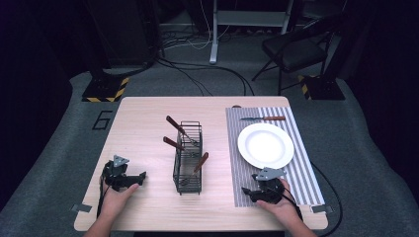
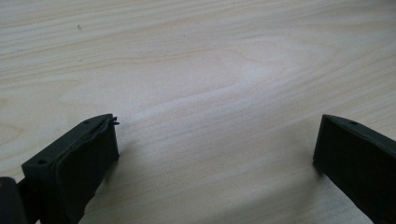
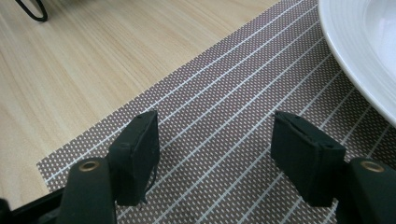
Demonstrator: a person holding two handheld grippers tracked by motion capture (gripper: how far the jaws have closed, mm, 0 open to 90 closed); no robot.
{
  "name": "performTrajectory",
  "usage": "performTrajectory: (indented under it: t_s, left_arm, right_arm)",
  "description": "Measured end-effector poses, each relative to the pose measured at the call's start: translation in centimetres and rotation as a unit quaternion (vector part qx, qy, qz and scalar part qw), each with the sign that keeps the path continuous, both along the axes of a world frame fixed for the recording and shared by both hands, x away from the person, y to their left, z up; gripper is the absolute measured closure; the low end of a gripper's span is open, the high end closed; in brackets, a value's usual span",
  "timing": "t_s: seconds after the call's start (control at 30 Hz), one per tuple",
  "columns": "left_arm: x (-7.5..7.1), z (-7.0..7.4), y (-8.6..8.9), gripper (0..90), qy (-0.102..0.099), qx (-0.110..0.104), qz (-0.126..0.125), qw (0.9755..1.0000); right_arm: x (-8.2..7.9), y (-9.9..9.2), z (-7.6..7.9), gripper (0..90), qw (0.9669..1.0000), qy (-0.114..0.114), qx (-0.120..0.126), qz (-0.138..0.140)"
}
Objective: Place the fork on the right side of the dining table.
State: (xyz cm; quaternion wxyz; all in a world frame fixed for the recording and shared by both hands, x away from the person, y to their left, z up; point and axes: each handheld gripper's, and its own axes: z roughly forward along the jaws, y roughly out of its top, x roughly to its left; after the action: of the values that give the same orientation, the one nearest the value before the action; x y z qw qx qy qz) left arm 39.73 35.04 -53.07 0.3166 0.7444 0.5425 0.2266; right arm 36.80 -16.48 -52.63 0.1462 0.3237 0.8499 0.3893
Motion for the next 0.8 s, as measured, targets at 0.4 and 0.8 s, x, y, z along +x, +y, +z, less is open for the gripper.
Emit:
performTrajectory:
  t_s: [0.4,0.8]
  left_arm:
    - [0.72,-0.01,0.01,0.1,-0.002,-0.001,-0.024,0.9997]
    - [0.65,0.01,0.0,0.3,-0.001,-0.002,-0.024,0.9997]
  right_arm:
    - [-0.09,0.4,-0.04,24.1,1.0,0.002,-0.004,0.002]
    - [-0.15,0.49,-0.04,23.1,1.0,0.005,-0.003,-0.002]
